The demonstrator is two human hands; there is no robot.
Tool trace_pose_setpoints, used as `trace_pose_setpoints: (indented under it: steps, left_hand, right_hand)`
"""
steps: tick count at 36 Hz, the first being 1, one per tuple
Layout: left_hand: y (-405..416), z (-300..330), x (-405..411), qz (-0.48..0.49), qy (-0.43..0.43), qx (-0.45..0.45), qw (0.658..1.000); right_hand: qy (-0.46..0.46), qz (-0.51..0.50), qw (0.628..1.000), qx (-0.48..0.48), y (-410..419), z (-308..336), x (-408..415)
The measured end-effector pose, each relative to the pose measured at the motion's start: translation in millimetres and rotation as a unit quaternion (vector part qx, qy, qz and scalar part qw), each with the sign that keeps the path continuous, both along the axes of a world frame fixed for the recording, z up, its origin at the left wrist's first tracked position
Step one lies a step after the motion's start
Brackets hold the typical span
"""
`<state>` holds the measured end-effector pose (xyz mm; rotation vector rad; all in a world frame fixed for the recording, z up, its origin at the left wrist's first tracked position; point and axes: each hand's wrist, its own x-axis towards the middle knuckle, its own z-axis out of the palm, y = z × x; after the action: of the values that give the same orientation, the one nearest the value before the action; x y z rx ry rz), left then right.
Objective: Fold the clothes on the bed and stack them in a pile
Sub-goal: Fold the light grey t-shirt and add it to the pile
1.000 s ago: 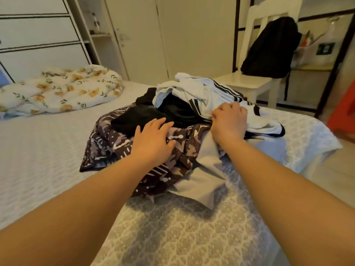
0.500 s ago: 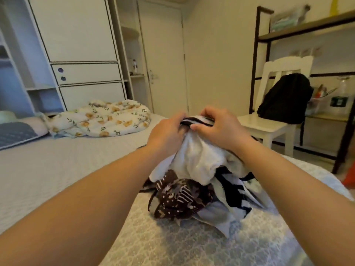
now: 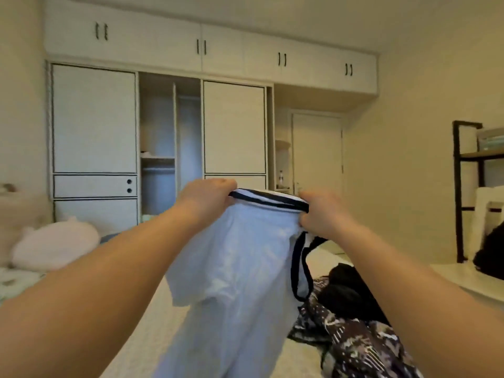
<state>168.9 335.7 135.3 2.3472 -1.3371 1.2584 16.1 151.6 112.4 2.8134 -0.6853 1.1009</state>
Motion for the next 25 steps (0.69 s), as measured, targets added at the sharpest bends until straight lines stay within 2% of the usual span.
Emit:
trace_pose_setpoints:
  steps: [6, 9, 13, 16, 18, 20, 21, 23, 25]
  left_hand:
    - [110.2, 32.1, 18.2, 0.104, -0.023, -0.016, 0.994]
    - [154.3, 37.4, 25.5, 0.149, -0.010, -0.030, 0.988]
    - [199.3, 38.1, 31.4, 0.223, 0.026, -0.025, 0.974]
    - [221.6, 36.2, 33.6, 0.276, 0.104, 0.019, 0.955]
    - [225.6, 30.4, 29.7, 0.231, 0.219, 0.062, 0.946]
    - [221.5, 20.3, 20.2, 0.117, 0.367, 0.065, 0.920]
    - [217.7, 15.0, 15.2, 0.068, 0.401, 0.058, 0.912]
    - [211.2, 5.8, 9.4, 0.012, 0.388, 0.041, 0.920]
    - [211.1, 1.8, 9.1, -0.003, 0.351, 0.045, 0.935]
  right_hand:
    - [0.038, 0.015, 0.999, 0.024, 75.8, 6.9, 40.8]
    - [0.013, 0.067, 0.989, 0.133, 105.8, 2.7, 59.0]
    - [-0.095, 0.187, 0.929, 0.303, 138.5, 1.9, 81.8]
    - [-0.130, 0.270, 0.874, 0.384, 172.4, 2.0, 96.4]
    - [-0.132, 0.318, 0.850, 0.398, 196.1, 1.6, 102.6]
    - [-0.113, 0.367, 0.840, 0.384, 216.8, 0.1, 107.8]
    - [-0.102, 0.383, 0.840, 0.371, 226.1, -0.9, 109.6]
    - [-0.082, 0.406, 0.841, 0.349, 239.5, -4.0, 113.3]
    - [-0.073, 0.416, 0.844, 0.332, 245.1, -7.3, 114.4]
